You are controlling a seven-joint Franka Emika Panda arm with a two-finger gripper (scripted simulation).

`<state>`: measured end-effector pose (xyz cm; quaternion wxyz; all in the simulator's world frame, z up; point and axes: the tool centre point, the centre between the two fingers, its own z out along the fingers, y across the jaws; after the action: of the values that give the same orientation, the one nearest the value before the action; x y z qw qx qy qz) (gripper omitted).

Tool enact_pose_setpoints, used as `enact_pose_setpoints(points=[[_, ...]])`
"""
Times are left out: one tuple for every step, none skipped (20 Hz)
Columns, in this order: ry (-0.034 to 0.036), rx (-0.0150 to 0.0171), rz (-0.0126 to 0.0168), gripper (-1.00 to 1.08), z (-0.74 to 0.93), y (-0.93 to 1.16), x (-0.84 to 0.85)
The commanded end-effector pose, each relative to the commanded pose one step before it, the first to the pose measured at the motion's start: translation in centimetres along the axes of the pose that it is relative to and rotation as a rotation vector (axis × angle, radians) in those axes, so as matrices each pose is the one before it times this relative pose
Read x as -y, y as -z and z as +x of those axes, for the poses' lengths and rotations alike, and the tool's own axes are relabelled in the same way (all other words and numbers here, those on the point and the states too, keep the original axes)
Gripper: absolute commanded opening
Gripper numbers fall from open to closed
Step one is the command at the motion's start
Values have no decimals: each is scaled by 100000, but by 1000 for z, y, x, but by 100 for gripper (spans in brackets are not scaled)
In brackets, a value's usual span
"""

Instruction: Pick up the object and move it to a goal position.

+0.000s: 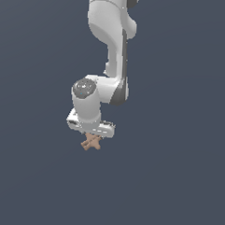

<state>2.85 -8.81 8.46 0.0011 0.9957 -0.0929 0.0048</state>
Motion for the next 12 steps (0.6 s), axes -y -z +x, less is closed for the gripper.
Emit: enact_pose_setpoints(points=[[-1250,514,81,100,90,-999,-441],[-332,167,11,100,10,-272,-126],[-262,132,9,100,8,-213,-100],[-174,88,6,100,5,-148,-63],[-107,54,3,100,3,-90,-40],[0,0,0,100,-2,-18,10],[105,45,-35,100,-47,100,-4],[0,0,0,100,-1,-36,1],[0,0,0,100,-1,-106,2],[0,0,0,100,-3,-177,3],[0,0,0,100,-4,-247,4],[0,0,0,100,-7,-316,5]])
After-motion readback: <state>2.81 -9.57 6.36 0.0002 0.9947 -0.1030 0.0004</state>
